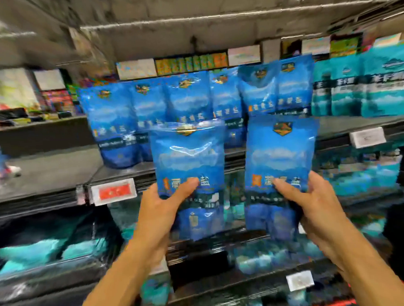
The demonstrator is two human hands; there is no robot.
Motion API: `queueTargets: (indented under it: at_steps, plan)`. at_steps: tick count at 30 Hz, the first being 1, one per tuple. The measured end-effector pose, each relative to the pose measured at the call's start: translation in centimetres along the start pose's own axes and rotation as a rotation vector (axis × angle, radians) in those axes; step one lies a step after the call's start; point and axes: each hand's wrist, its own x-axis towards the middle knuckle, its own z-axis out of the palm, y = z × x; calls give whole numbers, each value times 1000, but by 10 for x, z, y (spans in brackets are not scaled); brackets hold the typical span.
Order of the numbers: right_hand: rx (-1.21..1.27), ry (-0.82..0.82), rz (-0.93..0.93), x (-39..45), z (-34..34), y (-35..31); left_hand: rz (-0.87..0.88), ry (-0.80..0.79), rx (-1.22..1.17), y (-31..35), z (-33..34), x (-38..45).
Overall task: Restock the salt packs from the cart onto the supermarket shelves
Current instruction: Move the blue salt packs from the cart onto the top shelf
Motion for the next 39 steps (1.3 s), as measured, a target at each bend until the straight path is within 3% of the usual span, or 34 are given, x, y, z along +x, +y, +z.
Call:
queueTargets:
  at_steps: [4, 9, 15, 18, 23, 26, 30, 39]
  plan:
    - [60, -135, -36, 52, 78, -10, 145, 142, 29, 43, -57, 34]
    - [104, -196, -21, 109, 162, -15, 177, 273, -14, 68, -111, 91]
    - [45, -223, 18, 149, 222, 12, 94, 228, -4, 57, -150, 137]
    - [-99, -277, -36, 155, 227, 33, 65, 194, 93, 43, -162, 138]
    - [-568, -280, -190, 159, 213, 33, 127, 151, 582, 41, -179, 135]
    - [-747, -309, -188, 155, 202, 31, 131, 148, 696, 43, -183, 133]
    - [-806, -252, -219, 153, 203, 35, 129, 189, 815, 45, -183, 135]
    - [-810, -198, -235, 145, 207, 40, 147, 193, 719, 37, -187, 127]
